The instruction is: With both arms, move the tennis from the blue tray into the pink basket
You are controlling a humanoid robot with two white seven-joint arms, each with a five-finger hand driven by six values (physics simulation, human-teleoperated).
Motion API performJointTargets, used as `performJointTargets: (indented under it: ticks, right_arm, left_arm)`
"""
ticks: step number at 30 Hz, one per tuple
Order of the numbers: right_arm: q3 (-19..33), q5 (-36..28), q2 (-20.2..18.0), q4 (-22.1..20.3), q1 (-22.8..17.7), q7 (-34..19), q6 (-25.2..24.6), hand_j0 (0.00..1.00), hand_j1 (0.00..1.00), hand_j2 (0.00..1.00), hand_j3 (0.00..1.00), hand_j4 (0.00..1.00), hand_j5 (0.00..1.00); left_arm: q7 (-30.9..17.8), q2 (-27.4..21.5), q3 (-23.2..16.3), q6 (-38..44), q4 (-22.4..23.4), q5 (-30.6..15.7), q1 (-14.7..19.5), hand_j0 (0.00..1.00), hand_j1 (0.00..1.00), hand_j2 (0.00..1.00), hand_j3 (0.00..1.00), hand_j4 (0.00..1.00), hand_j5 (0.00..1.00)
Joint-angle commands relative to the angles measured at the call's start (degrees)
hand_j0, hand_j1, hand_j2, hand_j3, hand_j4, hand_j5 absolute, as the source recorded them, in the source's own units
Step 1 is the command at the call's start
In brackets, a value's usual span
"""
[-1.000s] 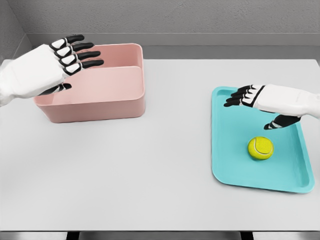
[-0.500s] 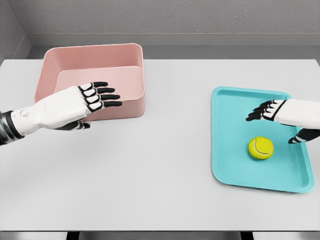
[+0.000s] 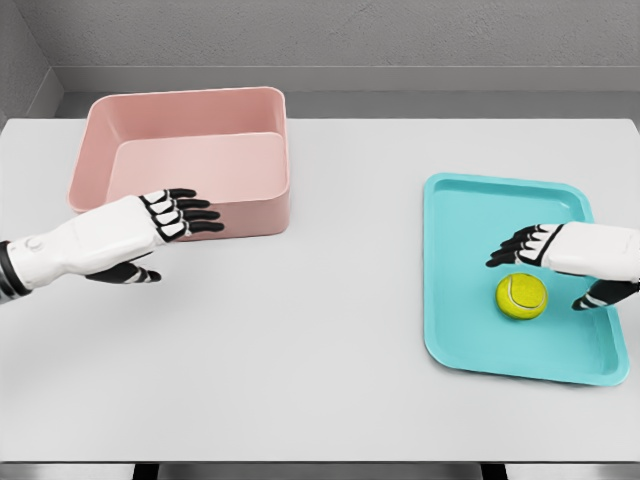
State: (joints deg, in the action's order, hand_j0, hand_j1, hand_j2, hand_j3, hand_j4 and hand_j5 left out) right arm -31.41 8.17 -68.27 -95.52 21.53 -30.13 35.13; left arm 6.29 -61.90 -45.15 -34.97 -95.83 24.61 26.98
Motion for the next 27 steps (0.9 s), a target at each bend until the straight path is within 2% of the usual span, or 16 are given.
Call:
performJointTargets:
  ticks: [1, 9, 10, 12, 13, 20, 25, 27]
  right_arm:
    - [0.0, -0.3, 1.6, -0.2, 0.1, 0.0, -0.1, 1.00, 1.00, 1.00, 1.00, 1.00, 1.00]
    - [-0.1, 0.5, 3.4, 0.2, -0.6, -3.2, -0.1, 1.00, 1.00, 1.00, 1.00, 1.00, 1.00]
    - [0.0, 1.0, 3.6, 0.4, -0.6, -3.2, -0.1, 1.00, 1.00, 1.00, 1.00, 1.00, 1.00]
    - [0.3, 1.0, 3.8, 1.0, -0.5, -3.3, -0.1, 1.00, 1.00, 1.00, 1.00, 1.00, 1.00]
    - [1.0, 1.0, 3.8, 1.0, -0.5, -3.3, -0.1, 1.00, 1.00, 1.00, 1.00, 1.00, 1.00]
    - [1.4, 2.3, 6.0, 1.6, -0.8, -3.3, -0.1, 1.00, 1.00, 1.00, 1.00, 1.00, 1.00]
    - [1.3, 2.6, 5.7, 1.9, -1.8, -3.4, -0.1, 1.00, 1.00, 1.00, 1.00, 1.00, 1.00]
    - [1.3, 3.7, 6.1, 1.9, -2.2, -3.4, -0.1, 1.00, 1.00, 1.00, 1.00, 1.00, 1.00]
  left_arm:
    - [0.0, -0.3, 0.2, 0.0, 0.0, -0.4, 0.0, 1.00, 1.00, 1.00, 1.00, 1.00, 1.00]
    - [-0.1, -1.7, 0.1, 0.0, -0.1, -3.3, -0.8, 1.00, 1.00, 1.00, 1.00, 1.00, 1.00]
    - [-0.9, -1.7, 0.2, 0.0, -0.1, -4.6, -1.5, 1.00, 1.00, 1.00, 1.00, 1.00, 1.00]
    - [-6.1, -1.6, 0.2, 0.0, -0.1, -8.4, -2.6, 1.00, 1.00, 1.00, 1.00, 1.00, 1.00]
    - [-6.6, -1.6, 0.2, 0.0, -0.1, -8.9, -2.8, 1.00, 1.00, 1.00, 1.00, 1.00, 1.00]
    - [-6.6, -1.6, 0.2, 0.0, -0.1, -10.8, -3.5, 1.00, 1.00, 1.00, 1.00, 1.00, 1.00]
    - [-8.3, -1.6, 0.2, 0.0, -0.1, -12.7, -3.9, 1.00, 1.00, 1.00, 1.00, 1.00, 1.00]
    - [-8.8, -1.7, 0.0, 0.0, -0.1, -14.8, -3.9, 1.00, 1.00, 1.00, 1.00, 1.00, 1.00]
